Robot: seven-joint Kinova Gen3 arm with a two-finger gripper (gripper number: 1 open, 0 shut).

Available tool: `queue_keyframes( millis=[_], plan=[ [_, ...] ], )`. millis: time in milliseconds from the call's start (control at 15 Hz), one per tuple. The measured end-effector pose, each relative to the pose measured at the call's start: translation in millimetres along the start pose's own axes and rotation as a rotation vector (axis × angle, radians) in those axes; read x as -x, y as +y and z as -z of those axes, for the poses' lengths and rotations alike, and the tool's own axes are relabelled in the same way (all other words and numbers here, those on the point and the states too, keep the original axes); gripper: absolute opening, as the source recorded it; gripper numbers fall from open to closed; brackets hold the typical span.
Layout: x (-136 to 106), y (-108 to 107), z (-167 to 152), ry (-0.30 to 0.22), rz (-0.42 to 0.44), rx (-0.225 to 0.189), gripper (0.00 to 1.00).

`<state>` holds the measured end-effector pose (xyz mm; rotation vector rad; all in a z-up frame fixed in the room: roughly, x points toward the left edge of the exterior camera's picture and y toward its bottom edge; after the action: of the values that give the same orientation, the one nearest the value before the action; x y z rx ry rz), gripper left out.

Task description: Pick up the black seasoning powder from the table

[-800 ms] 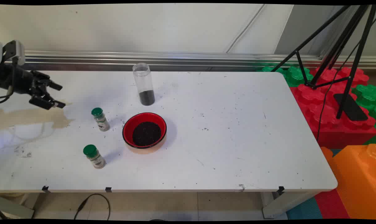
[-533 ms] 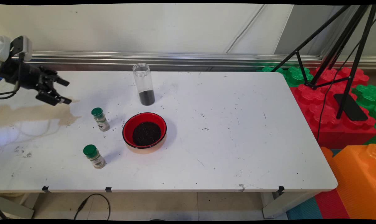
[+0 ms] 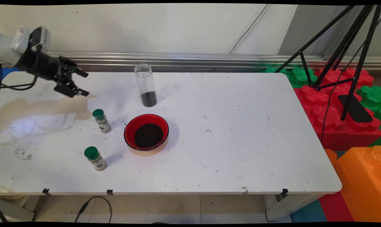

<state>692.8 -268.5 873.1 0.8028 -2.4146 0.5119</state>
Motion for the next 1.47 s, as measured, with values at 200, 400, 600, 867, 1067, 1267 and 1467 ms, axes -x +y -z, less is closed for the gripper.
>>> queue_keyframes(
  millis=[200,400,600,867,1067,1267,1467],
  plan=[
    [-15.5,-8.8,-12.4,0.030,-0.034,0.007,1.00],
    [-30.3,-16.8,-27.0,0.061,-0.054,0.019,1.00],
    [-44.6,-23.7,-45.4,0.096,-0.065,0.042,1.00],
    [-54.3,-30.9,-72.8,0.134,-0.068,0.075,1.00],
    [-55.5,-34.5,-93.4,0.162,-0.061,0.102,1.00],
    [-53.2,-35.3,-112.9,0.186,-0.049,0.133,1.00],
    [-50.3,-35.6,-128.8,0.209,-0.034,0.157,1.00]
  ],
)
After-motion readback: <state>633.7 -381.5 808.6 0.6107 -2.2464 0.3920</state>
